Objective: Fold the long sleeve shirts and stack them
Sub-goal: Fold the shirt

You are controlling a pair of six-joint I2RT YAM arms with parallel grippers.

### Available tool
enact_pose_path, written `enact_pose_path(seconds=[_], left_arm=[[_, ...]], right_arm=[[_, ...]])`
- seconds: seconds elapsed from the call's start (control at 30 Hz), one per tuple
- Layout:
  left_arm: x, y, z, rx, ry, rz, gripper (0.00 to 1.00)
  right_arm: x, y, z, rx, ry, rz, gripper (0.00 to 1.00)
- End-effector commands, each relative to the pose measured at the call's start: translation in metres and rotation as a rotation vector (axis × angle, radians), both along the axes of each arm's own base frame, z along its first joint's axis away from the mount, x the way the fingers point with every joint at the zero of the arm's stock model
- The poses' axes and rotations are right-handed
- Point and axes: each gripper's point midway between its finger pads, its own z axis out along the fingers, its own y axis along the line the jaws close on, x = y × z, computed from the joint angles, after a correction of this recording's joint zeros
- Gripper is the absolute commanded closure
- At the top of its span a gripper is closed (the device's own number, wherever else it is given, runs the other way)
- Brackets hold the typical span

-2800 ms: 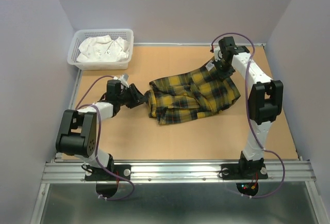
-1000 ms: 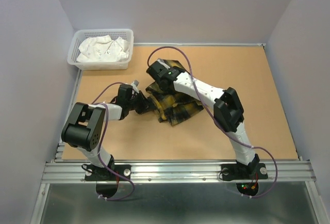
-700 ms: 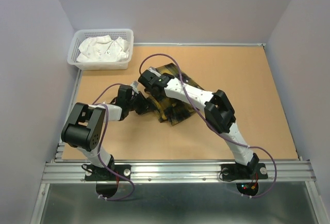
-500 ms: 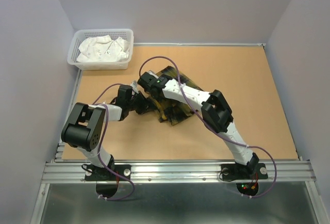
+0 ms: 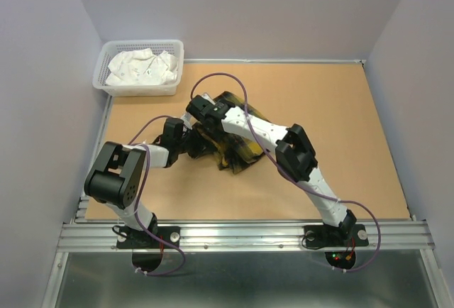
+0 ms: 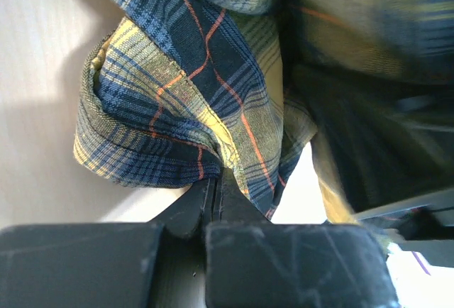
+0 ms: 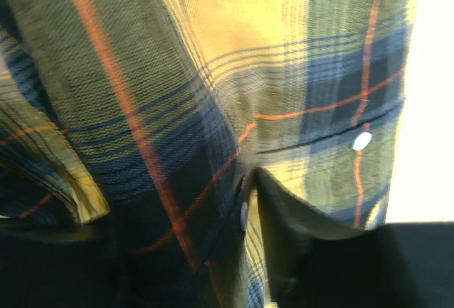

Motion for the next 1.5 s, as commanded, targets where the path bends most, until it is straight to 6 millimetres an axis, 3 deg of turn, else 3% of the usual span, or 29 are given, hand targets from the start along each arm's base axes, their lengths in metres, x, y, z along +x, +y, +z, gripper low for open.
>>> enact_pose_path(seconds=[0.0, 0.03, 0.23, 0.3, 0.37, 0.4, 0.43, 0.47, 0.53, 0.57, 0.6, 0.67, 0.7, 0.73, 0.77, 0.8, 0.83, 0.87, 0.9, 1.0, 1.03, 1.07, 1.17, 1.27, 1.37, 1.47], left_arm=[[-0.002, -0.004, 0.015, -0.027, -0.054, -0.013, 1.0], [-0.001, -0.004, 0.016, -0.026, -0.055, -0.008, 1.0], [-0.003, 0.002, 0.016, -0.022, -0.051, 0.023, 0.99], [-0.006, 0.007, 0.016, -0.023, -0.042, 0.041, 0.96], [-0.004, 0.016, 0.023, -0.024, -0.051, 0.072, 0.89], [-0.005, 0.022, 0.025, -0.008, -0.048, 0.09, 0.84], [-0.004, 0.029, 0.027, 0.006, -0.05, 0.109, 0.81], [-0.002, 0.033, 0.03, 0.029, -0.065, 0.111, 0.77], [-0.005, 0.045, 0.032, 0.081, -0.052, 0.145, 0.68], [-0.005, 0.048, 0.034, 0.097, -0.053, 0.154, 0.64], [-0.007, 0.056, 0.037, 0.121, -0.052, 0.173, 0.58], [-0.007, 0.061, 0.048, 0.133, -0.071, 0.19, 0.48], [-0.008, 0.063, 0.045, 0.146, -0.057, 0.196, 0.41], [-0.013, 0.068, 0.045, 0.171, -0.042, 0.206, 0.3], [-0.013, 0.068, 0.048, 0.174, -0.045, 0.208, 0.28], [-0.012, 0.068, 0.057, 0.169, -0.068, 0.21, 0.27], [-0.011, 0.068, 0.062, 0.161, -0.074, 0.213, 0.27], [-0.007, 0.067, 0.073, 0.148, -0.099, 0.219, 0.29], [-0.003, 0.066, 0.079, 0.143, -0.115, 0.222, 0.29], [0.017, 0.061, 0.105, 0.128, -0.179, 0.231, 0.31], [0.023, 0.059, 0.105, 0.127, -0.177, 0.229, 0.32], [0.028, 0.055, 0.11, 0.119, -0.183, 0.225, 0.33], [0.052, 0.043, 0.131, 0.099, -0.219, 0.223, 0.36], [0.075, 0.022, 0.165, 0.071, -0.295, 0.206, 0.37], [0.091, 0.01, 0.159, 0.086, -0.293, 0.188, 0.38], [0.103, 0.006, 0.126, 0.126, -0.247, 0.194, 0.4]], right_arm=[[0.005, 0.028, 0.033, 0.157, -0.056, -0.029, 0.42], [0.002, 0.032, 0.037, 0.184, -0.04, -0.016, 0.37], [-0.01, 0.051, 0.098, 0.387, -0.04, 0.017, 0.3], [-0.014, 0.047, 0.122, 0.439, -0.059, 0.014, 0.29], [-0.019, 0.038, 0.124, 0.444, -0.054, -0.002, 0.23], [-0.02, 0.031, 0.141, 0.485, -0.076, -0.021, 0.23], [-0.019, 0.024, 0.145, 0.496, -0.081, -0.042, 0.23], [-0.022, 0.015, 0.135, 0.484, -0.065, -0.062, 0.23], [-0.026, -0.001, 0.149, 0.535, -0.078, -0.091, 0.23], [-0.027, -0.006, 0.148, 0.55, -0.072, -0.098, 0.23], [-0.032, -0.008, 0.13, 0.56, -0.033, -0.112, 0.25], [-0.036, -0.022, 0.124, 0.618, -0.017, -0.148, 0.3], [-0.034, -0.022, 0.138, 0.665, -0.031, -0.138, 0.31], [-0.042, -0.029, 0.13, 0.696, 0.009, -0.151, 0.34], [-0.041, -0.027, 0.131, 0.74, 0.006, -0.147, 0.36], [-0.043, -0.028, 0.13, 0.774, 0.015, -0.157, 0.39], [-0.051, -0.033, 0.108, 0.781, 0.074, -0.165, 0.46], [-0.05, -0.029, 0.12, 0.859, 0.055, -0.161, 0.49], [-0.051, -0.029, 0.117, 0.892, 0.067, -0.164, 0.53], [-0.059, -0.032, 0.095, 0.964, 0.117, -0.174, 0.67], [-0.061, -0.034, 0.096, 0.995, 0.126, -0.182, 0.69], [-0.065, -0.039, 0.082, 0.986, 0.144, -0.2, 0.72], [-0.068, -0.036, 0.076, 1.029, 0.152, -0.192, 0.74], [-0.072, -0.035, 0.059, 1.052, 0.175, -0.2, 0.76], [-0.077, -0.03, 0.04, 1.053, 0.223, -0.199, 0.77], [-0.088, -0.023, 0.015, 1.063, 0.31, -0.189, 0.8]])
